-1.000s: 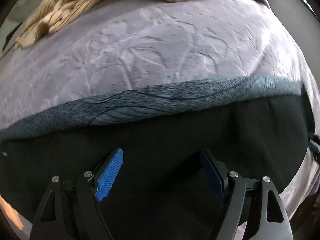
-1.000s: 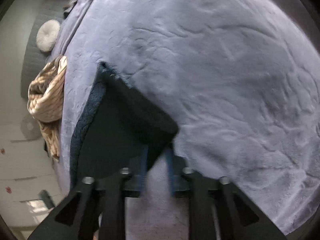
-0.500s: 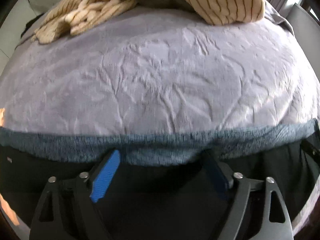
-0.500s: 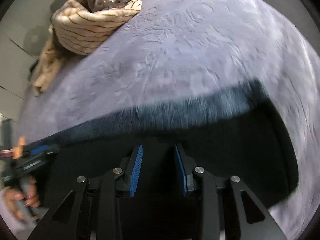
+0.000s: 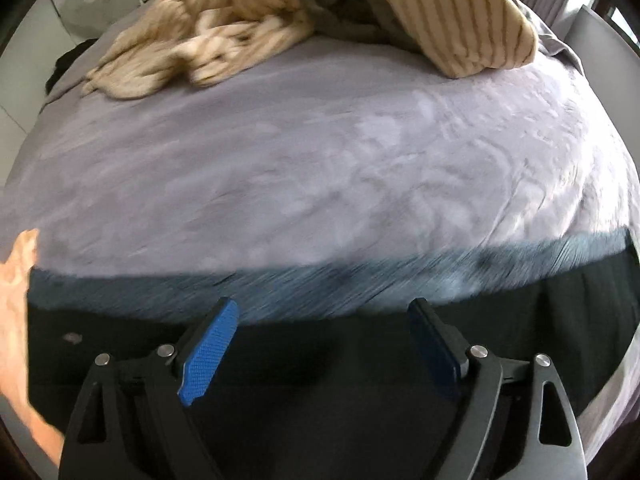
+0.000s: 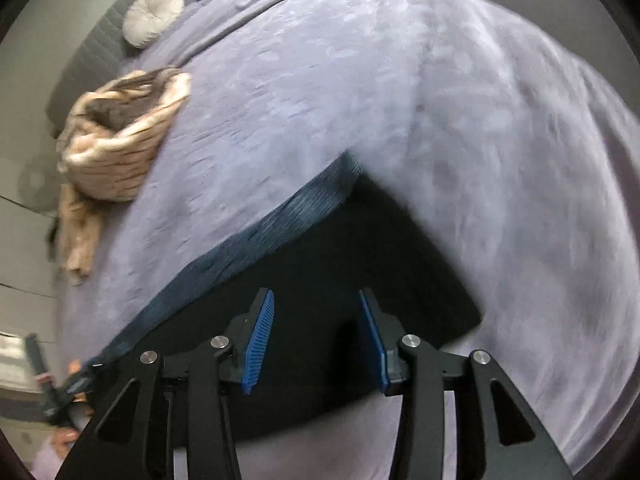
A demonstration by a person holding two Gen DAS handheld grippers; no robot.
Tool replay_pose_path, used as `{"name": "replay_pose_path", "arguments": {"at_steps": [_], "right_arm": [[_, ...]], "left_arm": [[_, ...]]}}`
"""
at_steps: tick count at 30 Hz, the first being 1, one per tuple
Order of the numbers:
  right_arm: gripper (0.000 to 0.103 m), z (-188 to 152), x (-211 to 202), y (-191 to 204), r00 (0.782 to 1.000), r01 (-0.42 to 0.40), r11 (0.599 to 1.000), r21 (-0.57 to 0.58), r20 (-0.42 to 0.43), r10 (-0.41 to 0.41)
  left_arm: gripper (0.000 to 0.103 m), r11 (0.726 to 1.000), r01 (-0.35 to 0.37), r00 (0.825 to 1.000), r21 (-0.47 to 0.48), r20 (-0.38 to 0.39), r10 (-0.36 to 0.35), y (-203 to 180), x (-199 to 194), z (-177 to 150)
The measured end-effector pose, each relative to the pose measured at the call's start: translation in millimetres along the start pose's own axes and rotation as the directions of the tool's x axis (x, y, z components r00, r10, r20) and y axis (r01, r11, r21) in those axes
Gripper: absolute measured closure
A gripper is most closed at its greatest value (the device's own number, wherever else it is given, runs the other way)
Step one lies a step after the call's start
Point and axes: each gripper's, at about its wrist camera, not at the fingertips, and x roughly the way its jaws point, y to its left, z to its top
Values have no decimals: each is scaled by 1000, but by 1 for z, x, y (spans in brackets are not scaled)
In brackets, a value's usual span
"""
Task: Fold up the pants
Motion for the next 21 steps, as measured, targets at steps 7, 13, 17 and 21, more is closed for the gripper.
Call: {"name": "replay_pose_path", "arguments": {"at_steps": [7, 13, 17, 21], "right_arm": [[53, -117, 28, 85, 873, -397, 917, 46, -291, 393], [53, -222, 100, 169, 700, -498, 853, 157, -508, 502], [53, -245, 131, 195, 664, -499, 841, 209, -531, 526], [53, -256, 145, 208, 631, -496, 835, 239, -561, 536]], "left_arm": [[15, 993, -111, 994, -46, -30, 109, 95, -20, -52], [15, 966, -227, 974, -128, -46, 223, 190, -16, -88], [1, 962, -195, 981, -192, -54, 188, 236, -4, -101], [0, 971, -166, 986, -173, -38, 162, 244, 7, -102]]}}
